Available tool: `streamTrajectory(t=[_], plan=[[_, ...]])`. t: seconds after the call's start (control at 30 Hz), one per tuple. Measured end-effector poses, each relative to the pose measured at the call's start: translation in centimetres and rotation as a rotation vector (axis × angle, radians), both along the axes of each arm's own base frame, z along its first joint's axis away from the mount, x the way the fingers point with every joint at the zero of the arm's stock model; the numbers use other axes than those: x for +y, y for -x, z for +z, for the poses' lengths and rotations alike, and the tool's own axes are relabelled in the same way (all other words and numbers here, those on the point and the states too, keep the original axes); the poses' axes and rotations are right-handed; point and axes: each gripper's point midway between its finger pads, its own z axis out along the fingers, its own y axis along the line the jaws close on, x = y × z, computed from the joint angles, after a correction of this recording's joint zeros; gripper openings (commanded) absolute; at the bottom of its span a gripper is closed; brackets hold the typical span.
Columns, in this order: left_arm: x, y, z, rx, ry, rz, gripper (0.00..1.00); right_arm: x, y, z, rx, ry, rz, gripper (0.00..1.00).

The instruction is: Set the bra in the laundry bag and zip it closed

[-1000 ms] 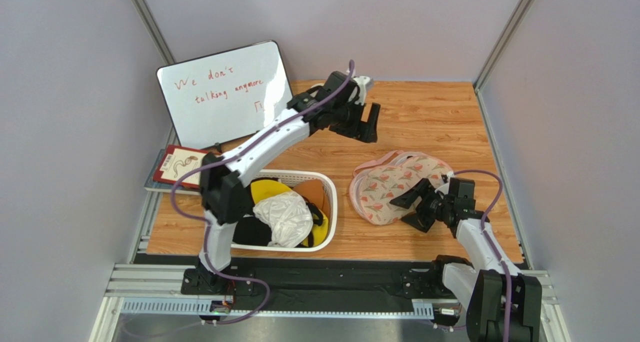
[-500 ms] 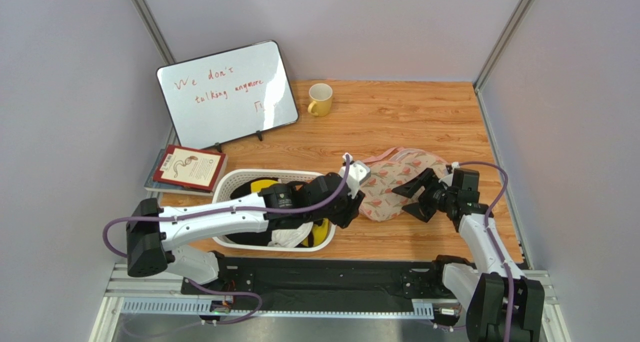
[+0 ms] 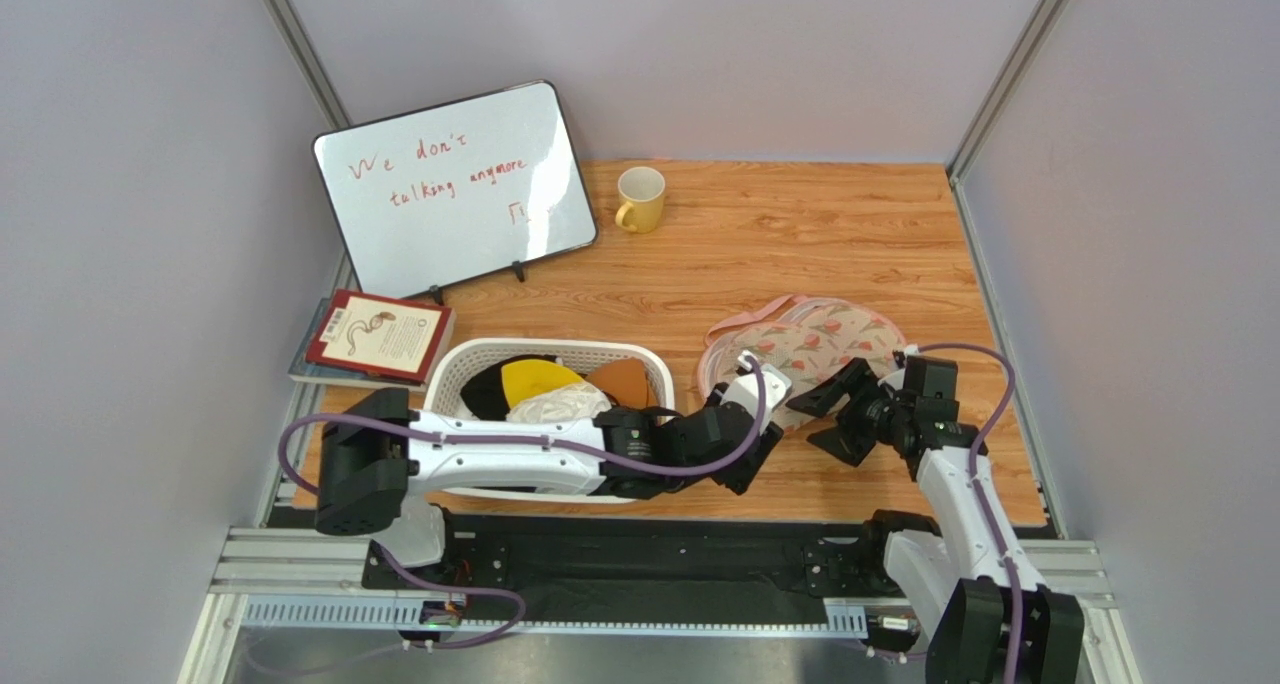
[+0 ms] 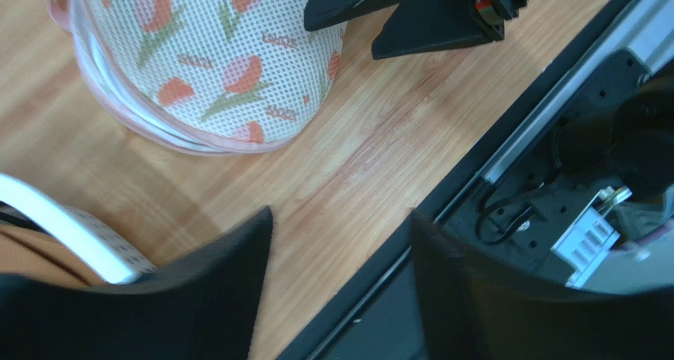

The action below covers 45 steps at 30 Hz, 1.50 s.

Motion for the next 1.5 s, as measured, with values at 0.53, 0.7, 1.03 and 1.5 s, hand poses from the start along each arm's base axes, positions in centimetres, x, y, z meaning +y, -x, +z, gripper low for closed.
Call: streamTrajectory(t=[0.53,0.7,1.03,1.5], plan=[[-2.0,-3.2,-2.2,0.401,0.121,0.255,0.71,-1.2,0.1,-1.1,0.03,0.035,-0.023,0.73],[-1.6,-4.7,-3.0,0.49,0.17,0.408,0.69,-2.0,0.1,-1.2,0.026,0.06,-0.049,0.73],[0.5,-6.3,-5.7,0.591,0.189,0.73,0.67,-2.2,0.2,-1.3,0.026,0.079,-0.045,0.72],[0.7,-9.8,-9.0,0.617,0.228,0.819,0.62,-2.5,0.4,-1.8,0.057,0.081,-0.035,0.73]])
